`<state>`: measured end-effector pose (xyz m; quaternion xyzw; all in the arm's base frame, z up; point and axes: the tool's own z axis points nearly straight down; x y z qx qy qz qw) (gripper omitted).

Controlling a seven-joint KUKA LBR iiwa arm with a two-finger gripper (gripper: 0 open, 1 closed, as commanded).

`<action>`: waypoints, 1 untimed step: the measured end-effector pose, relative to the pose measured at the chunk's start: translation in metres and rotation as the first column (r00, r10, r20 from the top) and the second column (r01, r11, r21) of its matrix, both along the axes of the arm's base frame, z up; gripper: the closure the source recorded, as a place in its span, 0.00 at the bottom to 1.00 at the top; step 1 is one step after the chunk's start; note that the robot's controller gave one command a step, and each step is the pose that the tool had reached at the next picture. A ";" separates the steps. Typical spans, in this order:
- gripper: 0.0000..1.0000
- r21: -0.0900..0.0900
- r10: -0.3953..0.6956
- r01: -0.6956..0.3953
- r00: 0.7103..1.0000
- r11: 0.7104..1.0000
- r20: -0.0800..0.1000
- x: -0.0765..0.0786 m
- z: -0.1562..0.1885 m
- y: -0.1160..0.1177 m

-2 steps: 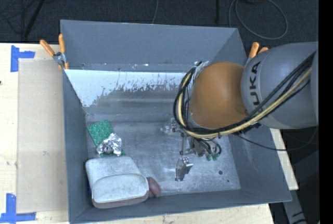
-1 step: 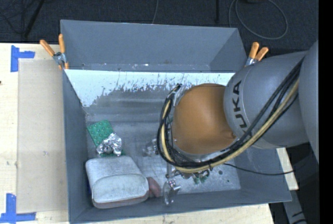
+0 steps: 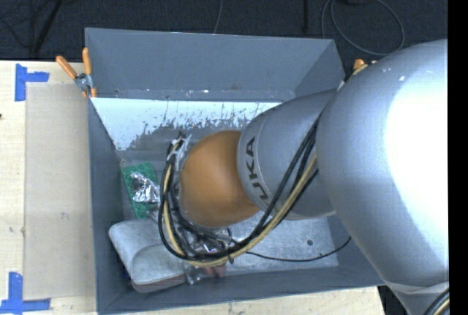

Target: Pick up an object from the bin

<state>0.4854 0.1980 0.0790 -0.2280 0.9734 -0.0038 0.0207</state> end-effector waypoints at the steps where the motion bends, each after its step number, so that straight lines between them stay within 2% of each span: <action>1: 1.00 0.002 -0.005 0.005 1.000 1.000 0.000 0.000 0.000 0.000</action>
Offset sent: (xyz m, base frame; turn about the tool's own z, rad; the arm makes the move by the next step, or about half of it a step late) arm 0.0000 0.0000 0.0000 0.0000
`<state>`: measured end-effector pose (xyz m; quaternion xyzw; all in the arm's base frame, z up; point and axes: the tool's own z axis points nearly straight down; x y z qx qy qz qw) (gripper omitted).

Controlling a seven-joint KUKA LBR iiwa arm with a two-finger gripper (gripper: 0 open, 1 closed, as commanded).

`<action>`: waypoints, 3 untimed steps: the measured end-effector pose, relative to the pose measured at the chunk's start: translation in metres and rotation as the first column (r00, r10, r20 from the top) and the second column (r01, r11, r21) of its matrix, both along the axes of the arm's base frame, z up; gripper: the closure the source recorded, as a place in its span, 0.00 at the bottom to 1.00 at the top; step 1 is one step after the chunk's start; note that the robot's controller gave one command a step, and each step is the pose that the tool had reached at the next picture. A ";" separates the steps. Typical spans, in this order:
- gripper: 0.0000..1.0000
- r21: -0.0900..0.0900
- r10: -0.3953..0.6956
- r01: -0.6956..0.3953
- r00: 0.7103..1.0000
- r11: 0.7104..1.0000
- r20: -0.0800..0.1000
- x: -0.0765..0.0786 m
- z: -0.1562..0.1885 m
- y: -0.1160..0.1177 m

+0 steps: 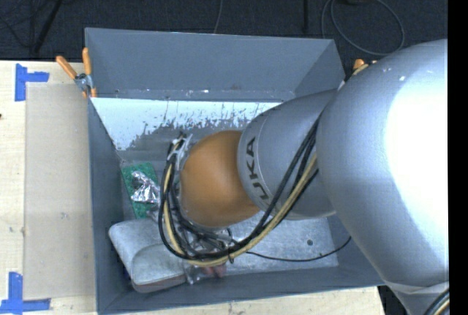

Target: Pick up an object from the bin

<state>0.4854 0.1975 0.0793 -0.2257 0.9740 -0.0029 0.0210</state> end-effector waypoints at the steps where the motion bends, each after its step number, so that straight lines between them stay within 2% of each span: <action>1: 1.00 -0.003 0.164 -0.164 0.986 0.986 -0.035 0.005 0.200 -0.031; 2: 1.00 -0.002 0.251 -0.251 0.968 0.968 -0.028 0.015 0.115 -0.051; 3: 1.00 -0.003 0.258 -0.258 0.966 0.966 -0.038 0.017 0.154 -0.054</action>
Offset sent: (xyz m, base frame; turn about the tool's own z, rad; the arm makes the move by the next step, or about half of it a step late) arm 0.0038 -0.0310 0.1964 -0.1678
